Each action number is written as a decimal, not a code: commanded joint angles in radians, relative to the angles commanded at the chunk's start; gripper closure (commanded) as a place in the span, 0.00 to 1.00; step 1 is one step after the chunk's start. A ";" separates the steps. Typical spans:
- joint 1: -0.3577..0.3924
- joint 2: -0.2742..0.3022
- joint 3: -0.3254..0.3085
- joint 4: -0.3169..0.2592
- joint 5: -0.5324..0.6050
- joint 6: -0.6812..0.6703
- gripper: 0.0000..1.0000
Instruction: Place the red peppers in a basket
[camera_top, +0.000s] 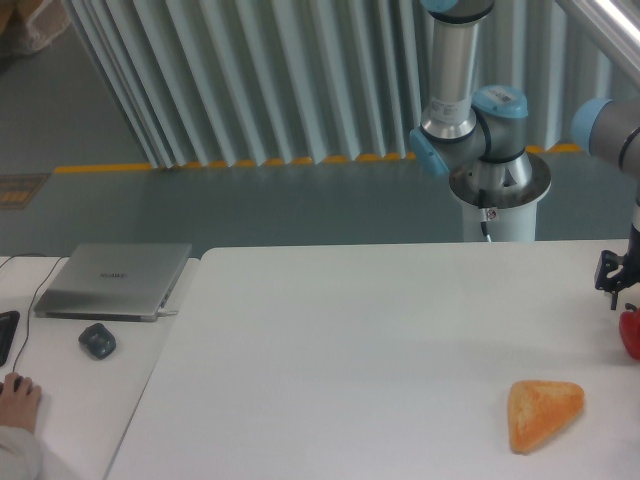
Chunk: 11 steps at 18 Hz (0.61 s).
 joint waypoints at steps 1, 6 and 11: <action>0.000 -0.002 -0.002 0.003 0.000 -0.018 0.00; 0.006 -0.011 -0.005 0.012 -0.002 -0.028 0.00; 0.005 -0.049 -0.005 0.052 0.018 -0.042 0.00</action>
